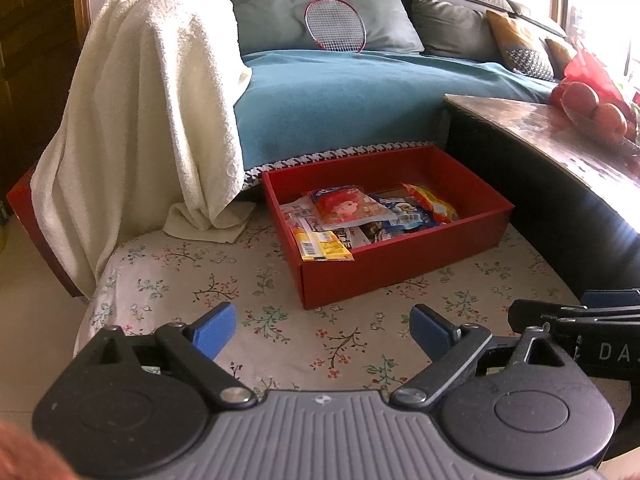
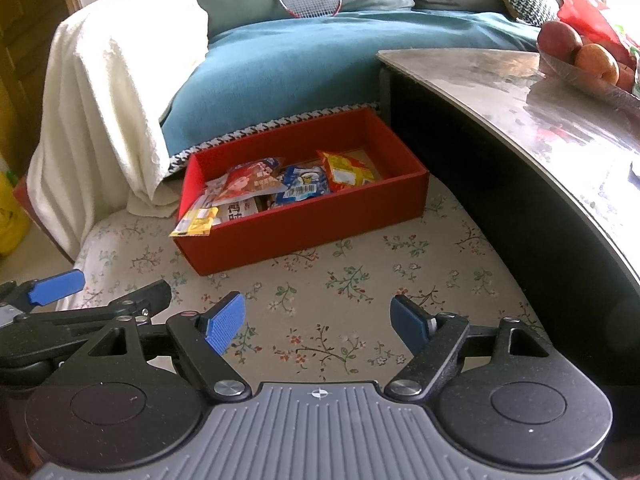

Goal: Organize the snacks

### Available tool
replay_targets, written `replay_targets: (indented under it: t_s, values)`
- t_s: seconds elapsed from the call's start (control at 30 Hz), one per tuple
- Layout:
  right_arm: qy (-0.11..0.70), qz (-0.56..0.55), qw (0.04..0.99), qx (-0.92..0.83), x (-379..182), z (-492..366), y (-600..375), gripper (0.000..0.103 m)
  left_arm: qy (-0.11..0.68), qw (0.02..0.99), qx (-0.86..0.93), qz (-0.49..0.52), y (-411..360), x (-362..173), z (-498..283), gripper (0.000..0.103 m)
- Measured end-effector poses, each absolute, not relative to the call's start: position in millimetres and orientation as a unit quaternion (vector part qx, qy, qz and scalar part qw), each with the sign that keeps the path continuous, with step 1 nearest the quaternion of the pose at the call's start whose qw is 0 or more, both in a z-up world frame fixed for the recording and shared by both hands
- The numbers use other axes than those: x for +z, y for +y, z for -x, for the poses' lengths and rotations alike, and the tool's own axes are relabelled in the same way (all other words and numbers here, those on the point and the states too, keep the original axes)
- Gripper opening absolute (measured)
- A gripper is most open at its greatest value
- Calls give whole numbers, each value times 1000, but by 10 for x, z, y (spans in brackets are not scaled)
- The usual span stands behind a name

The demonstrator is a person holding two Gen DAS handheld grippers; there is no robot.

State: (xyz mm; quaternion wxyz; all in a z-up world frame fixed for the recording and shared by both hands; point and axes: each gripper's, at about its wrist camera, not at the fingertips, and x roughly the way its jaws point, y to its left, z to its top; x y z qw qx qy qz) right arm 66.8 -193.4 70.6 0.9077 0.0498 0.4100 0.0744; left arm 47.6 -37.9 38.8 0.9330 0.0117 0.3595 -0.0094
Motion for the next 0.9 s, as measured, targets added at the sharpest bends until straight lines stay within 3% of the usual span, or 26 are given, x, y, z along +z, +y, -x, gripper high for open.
replay_targets:
  t_s: [0.9]
  values:
    - [411, -48, 907, 78, 709, -676, -1915, 85, 349, 937, 2, -16, -365, 404, -471, 88]
